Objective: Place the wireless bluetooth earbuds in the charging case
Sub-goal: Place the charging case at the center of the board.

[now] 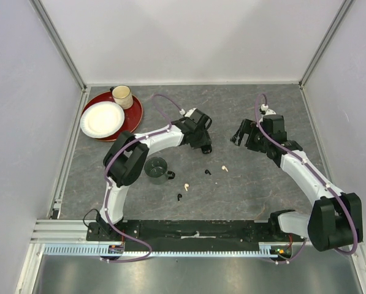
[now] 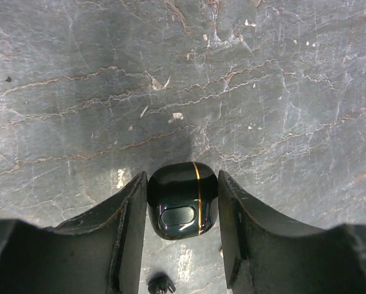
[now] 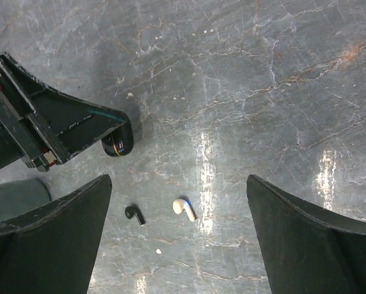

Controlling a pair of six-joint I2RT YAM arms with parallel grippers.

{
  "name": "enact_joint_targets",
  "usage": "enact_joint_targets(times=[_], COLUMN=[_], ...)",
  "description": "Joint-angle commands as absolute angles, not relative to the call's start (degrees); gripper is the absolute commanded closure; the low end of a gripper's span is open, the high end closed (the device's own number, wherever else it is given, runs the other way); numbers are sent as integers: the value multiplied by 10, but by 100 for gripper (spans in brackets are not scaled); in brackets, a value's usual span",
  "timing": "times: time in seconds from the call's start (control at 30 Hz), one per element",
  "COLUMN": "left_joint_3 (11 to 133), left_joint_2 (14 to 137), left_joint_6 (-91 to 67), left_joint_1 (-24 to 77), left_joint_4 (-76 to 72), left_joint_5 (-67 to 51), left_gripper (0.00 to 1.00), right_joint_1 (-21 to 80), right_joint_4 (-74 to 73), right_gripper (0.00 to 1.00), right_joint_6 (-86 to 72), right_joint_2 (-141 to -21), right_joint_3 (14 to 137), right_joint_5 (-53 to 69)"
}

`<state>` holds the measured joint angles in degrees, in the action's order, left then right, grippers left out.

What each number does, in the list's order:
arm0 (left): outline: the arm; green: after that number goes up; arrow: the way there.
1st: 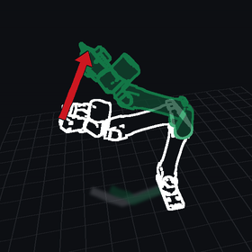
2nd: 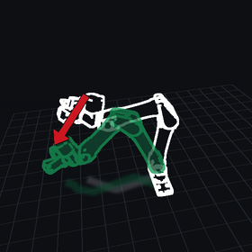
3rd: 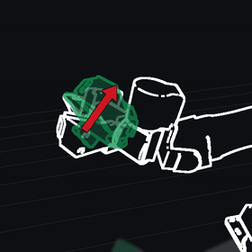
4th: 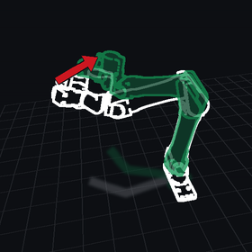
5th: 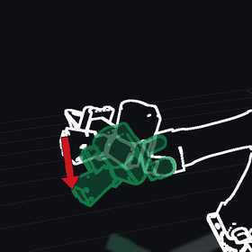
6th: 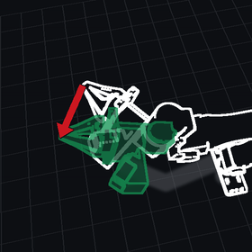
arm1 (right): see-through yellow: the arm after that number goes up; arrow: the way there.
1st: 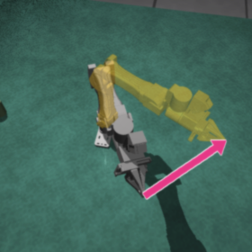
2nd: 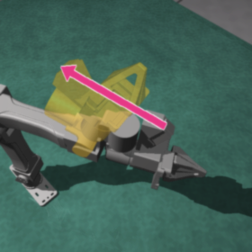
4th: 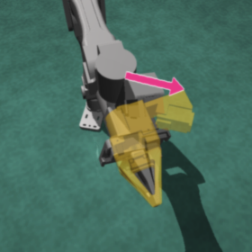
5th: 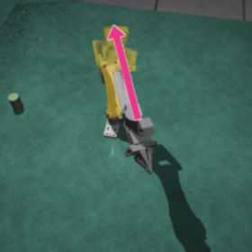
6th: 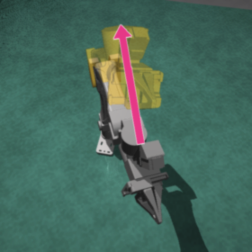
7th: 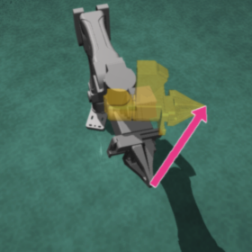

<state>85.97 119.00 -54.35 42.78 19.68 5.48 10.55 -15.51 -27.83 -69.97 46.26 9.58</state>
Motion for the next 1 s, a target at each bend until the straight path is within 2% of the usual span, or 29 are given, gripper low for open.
enact_joint_targets(times=[0.0,0.53,0.6,0.87,0.97], left_joint_3=[910,917,917,912,905], left_joint_2=[1205,1212,1209,1193,1176], left_joint_6=[-548,-541,-538,-529,-527], left_joint_1=[438,440,441,440,440], left_joint_4=[220,257,259,262,261], left_joint_5=[72,91,91,100,107], left_gripper=[69,53,46,34,33], right_joint_1=[116,139,141,152,155], right_joint_4=[-130,-113,-110,-97,-96], right_gripper=[2,2,2,2,2], right_joint_6=[-255,-252,-254,-256,-256], right_joint_2=[-713,-729,-729,-729,-728], right_joint_3=[459,439,434,425,424], right_joint_5=[98,94,94,98,101])
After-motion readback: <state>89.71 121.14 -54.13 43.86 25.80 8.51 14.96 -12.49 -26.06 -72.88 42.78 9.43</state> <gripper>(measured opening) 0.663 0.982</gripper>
